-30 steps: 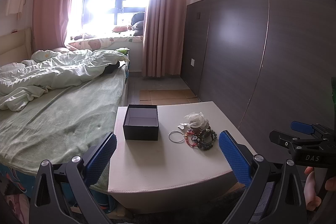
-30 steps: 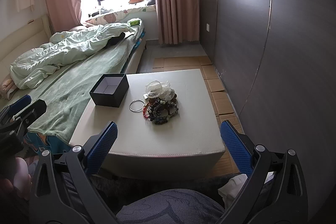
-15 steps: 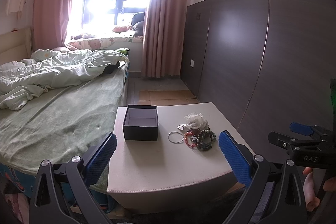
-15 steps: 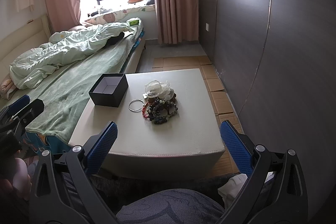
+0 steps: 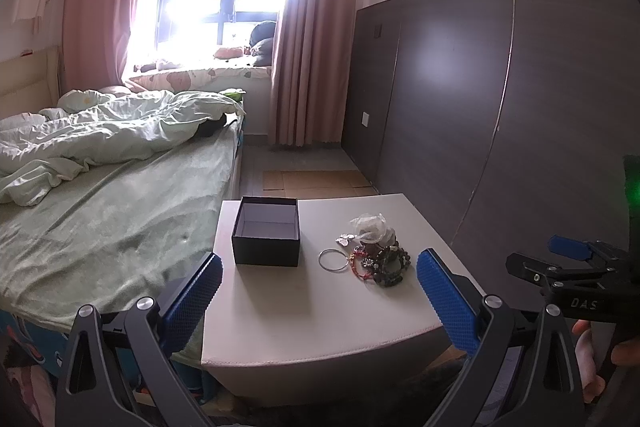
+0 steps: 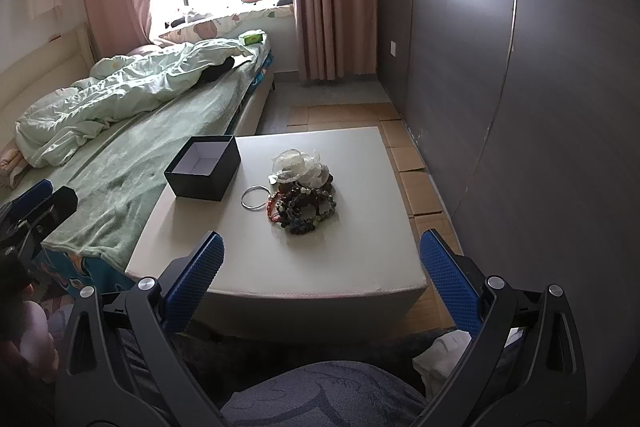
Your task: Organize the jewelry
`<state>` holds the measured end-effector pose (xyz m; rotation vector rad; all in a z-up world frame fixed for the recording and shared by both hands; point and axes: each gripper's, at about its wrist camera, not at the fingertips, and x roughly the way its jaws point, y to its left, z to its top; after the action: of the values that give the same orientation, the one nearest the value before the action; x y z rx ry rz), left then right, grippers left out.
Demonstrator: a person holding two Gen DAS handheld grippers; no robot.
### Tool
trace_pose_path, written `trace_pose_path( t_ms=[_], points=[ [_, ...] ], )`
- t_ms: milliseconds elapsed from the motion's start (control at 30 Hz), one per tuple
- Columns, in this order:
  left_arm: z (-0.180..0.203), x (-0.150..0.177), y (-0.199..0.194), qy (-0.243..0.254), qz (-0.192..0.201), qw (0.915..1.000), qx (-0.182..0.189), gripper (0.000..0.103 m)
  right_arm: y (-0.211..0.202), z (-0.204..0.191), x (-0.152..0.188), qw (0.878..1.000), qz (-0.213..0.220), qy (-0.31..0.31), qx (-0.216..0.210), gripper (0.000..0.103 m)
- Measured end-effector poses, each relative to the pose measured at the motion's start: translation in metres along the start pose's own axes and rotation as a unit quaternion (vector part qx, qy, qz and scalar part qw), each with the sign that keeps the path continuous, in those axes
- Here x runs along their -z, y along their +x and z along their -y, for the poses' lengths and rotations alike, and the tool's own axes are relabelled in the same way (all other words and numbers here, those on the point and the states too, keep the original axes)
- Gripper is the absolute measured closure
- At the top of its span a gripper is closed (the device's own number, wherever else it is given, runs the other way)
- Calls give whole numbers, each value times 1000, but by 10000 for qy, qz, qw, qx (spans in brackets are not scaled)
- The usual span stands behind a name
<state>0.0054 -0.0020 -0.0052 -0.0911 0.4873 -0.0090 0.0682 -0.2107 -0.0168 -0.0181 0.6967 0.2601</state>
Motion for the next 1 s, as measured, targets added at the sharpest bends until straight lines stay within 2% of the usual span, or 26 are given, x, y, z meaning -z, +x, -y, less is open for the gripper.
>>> trace_pose_path(
  t_ms=[233,400,633,833,933,1000],
  points=[
    [-4,2,10,-57,-49,10000,-32,8,8,4,-1,10000,-37,-7,89,5],
    [-5,8,32,59,-274,9994,-192,8,22,4,-1,9997,-194,-29,116,5],
    [-15,8,51,-112,-331,9994,-8,8,48,7,-4,9993,-360,-11,106,5],
    [-13,6,77,-59,-410,9990,156,9,71,8,-9,9988,-480,-22,48,5],
    [-13,3,94,-65,-470,9985,263,14,85,11,-15,9983,-587,32,-44,5],
    [-14,0,106,-98,-561,9975,419,18,94,14,-18,9976,-682,79,-109,10]
  ],
)
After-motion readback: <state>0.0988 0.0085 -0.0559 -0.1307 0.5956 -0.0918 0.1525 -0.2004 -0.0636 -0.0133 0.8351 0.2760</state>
